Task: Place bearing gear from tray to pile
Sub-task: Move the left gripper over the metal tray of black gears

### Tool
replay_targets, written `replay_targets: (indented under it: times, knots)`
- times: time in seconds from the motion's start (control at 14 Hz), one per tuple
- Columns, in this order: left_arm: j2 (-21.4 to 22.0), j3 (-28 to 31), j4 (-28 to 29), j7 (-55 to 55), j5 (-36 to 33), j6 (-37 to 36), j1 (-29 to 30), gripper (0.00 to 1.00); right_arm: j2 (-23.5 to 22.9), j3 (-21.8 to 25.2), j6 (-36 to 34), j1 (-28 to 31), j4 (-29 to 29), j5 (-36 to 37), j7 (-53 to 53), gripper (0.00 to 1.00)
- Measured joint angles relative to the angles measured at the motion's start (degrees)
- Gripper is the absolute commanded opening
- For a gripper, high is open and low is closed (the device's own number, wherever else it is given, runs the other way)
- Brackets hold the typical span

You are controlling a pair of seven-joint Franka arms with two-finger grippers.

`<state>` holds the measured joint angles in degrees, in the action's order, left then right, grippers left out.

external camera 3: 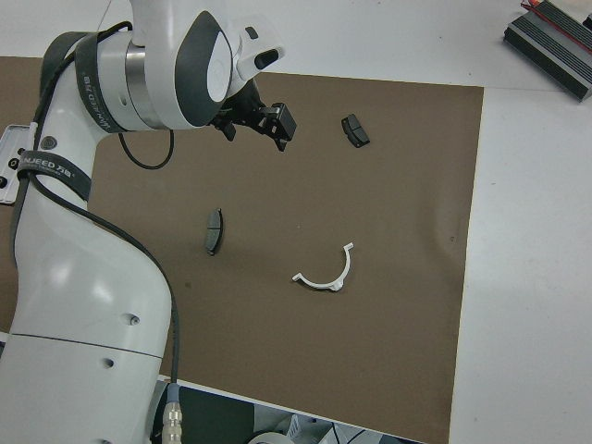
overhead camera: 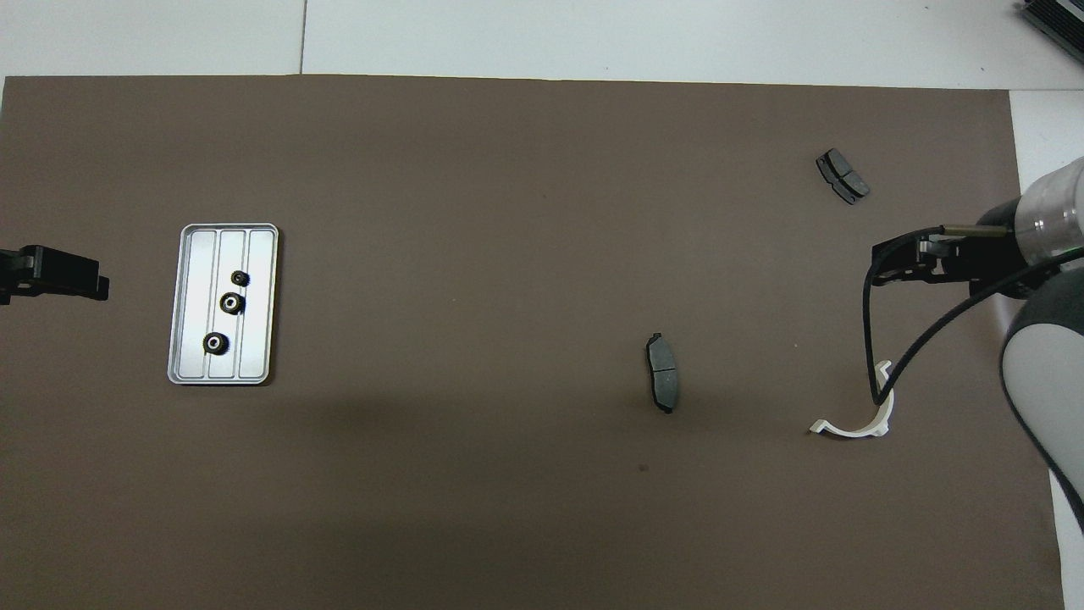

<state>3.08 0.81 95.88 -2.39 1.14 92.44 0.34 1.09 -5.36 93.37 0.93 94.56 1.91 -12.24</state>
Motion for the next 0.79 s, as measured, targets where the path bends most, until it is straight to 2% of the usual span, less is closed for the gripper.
replay_targets:
  times: [0.5, 0.64, 0.79]
  knots:
    - [0.0, -0.1, 0.8, -0.1, 0.0, 0.0, 0.0, 1.00, 0.0, 0.0, 0.0, 0.0, 0.0, 0.0, 0.0, 1.00]
    - [-0.1, 0.1, 3.3, -0.1, 0.0, 2.2, 0.0, 1.00, 0.0, 0.0, 0.0, 0.0, 0.0, 0.0, 0.0, 1.00]
    - [-0.7, 0.2, 7.9, -0.1, 0.0, 7.4, 0.0, 1.00, 0.0, 0.0, 0.0, 0.0, 0.0, 0.0, 0.0, 1.00]
